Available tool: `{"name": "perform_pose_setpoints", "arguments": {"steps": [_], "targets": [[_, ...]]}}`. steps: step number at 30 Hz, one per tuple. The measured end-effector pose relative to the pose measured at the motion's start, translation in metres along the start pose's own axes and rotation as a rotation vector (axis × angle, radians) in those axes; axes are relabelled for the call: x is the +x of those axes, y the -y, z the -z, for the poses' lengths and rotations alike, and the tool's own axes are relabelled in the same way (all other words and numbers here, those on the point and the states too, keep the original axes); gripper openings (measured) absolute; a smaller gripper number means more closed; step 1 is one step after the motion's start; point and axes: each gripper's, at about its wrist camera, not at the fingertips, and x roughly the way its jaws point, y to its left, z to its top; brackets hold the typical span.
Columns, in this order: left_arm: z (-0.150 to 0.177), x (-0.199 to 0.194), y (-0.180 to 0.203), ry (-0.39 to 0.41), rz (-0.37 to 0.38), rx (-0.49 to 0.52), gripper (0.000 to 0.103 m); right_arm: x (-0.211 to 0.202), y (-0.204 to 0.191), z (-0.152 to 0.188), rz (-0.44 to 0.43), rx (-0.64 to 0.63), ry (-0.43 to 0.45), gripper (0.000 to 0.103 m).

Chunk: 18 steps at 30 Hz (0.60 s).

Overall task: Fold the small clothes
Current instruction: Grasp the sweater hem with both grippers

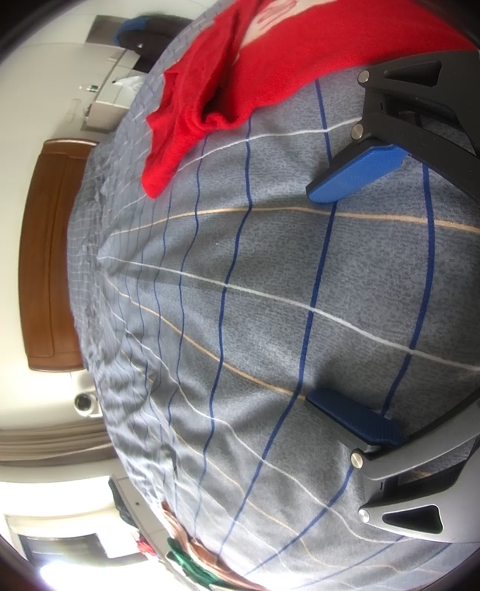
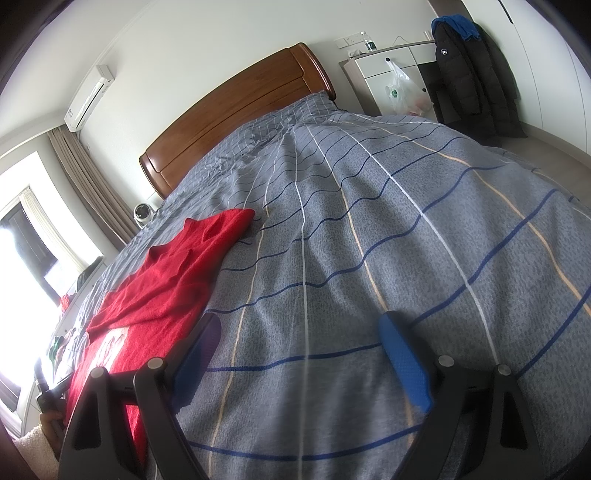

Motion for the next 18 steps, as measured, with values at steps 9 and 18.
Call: {"name": "perform_pose_setpoints", "arguments": {"steps": [9,18], "targets": [[-0.005,-0.008,0.001,-0.066,-0.026,0.010,0.102,0.006,-0.013,-0.009,0.085,-0.026,-0.082,0.087],[0.070,-0.112,0.045,-0.355,0.348,0.120,0.100,-0.069,-0.121,0.040,-0.125,-0.273,-0.450,0.087]]}}
